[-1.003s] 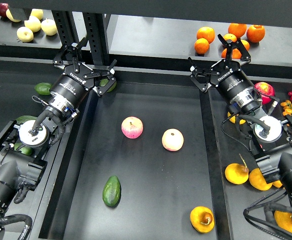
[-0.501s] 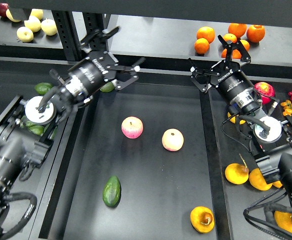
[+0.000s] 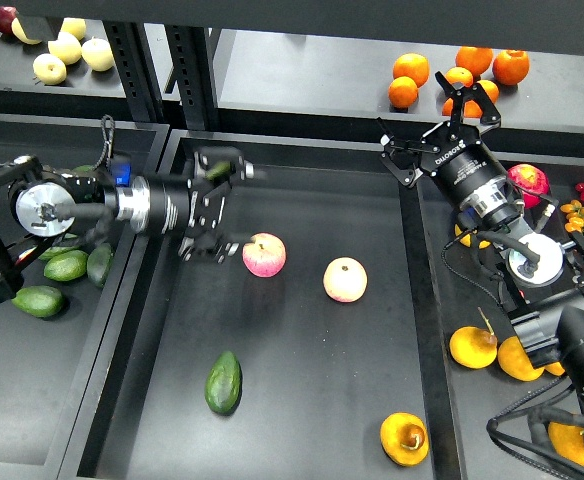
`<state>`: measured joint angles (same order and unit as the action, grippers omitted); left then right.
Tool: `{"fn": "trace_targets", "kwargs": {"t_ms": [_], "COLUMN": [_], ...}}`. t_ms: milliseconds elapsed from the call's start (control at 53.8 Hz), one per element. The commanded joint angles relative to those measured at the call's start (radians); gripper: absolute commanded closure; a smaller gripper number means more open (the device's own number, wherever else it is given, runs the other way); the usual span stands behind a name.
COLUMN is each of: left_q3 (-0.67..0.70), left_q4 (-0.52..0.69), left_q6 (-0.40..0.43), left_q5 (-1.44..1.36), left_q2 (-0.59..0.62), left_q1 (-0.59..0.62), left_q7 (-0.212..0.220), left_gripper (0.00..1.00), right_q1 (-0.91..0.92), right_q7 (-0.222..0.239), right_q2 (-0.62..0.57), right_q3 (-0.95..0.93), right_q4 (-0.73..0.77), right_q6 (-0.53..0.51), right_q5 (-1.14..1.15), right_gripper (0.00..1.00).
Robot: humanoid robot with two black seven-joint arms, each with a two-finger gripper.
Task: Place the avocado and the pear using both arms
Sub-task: 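Swing the left gripper down toward the dark green avocado, then lower the left gripper and close it on the avocado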
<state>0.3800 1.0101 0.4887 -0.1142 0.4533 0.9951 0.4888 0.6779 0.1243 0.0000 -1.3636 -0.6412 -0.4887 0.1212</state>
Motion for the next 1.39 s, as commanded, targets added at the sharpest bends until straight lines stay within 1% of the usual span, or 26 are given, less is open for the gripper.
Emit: {"fn": "trace_targets", "kwargs": {"t_ms": [0, 149, 483, 650, 836, 984, 1374], "left_q3": [-0.081, -0.085, -0.102, -0.104, -0.104, -0.107, -0.11], "left_q4": [-0.01, -0.021, -0.024, -0.037, -0.087, -0.096, -0.119], "left_q6": [0.0, 0.0, 0.0, 0.0, 0.0, 0.0, 0.0], "left_q5": [-0.159, -0.335, -0.499, -0.616, -0.662, -0.709, -0.775], "left_q2": [0.01, -0.005, -0.025, -0.073, -0.13, -0.159, -0.18], "left_q1": [-0.003, -0.045, -0.115, -0.154, -0.156, -0.171, -0.242], "left_q7": [0.0, 0.0, 0.0, 0.0, 0.0, 0.0, 0.0], "left_gripper": [0.04, 0.04, 0.03, 0.03, 0.03, 0.02, 0.02], "right_q1": [0.0, 0.0, 0.0, 0.0, -0.001, -0.007, -0.014], "right_q7": [0.0, 0.0, 0.0, 0.0, 0.0, 0.0, 0.0], "right_q2": [0.0, 0.0, 0.0, 0.0, 0.0, 0.0, 0.0], "right_q3": [0.0, 0.0, 0.0, 0.0, 0.0, 0.0, 0.0], "right_q4": [0.001, 0.003, 0.003, 0.002, 0.0, -0.002, -0.005], "right_q6": [0.0, 0.0, 0.0, 0.0, 0.0, 0.0, 0.0], "right_q5": [0.0, 0.0, 0.002, 0.002, 0.002, 0.0, 0.0], "right_gripper": [0.0, 0.0, 0.0, 0.0, 0.0, 0.0, 0.0]}}
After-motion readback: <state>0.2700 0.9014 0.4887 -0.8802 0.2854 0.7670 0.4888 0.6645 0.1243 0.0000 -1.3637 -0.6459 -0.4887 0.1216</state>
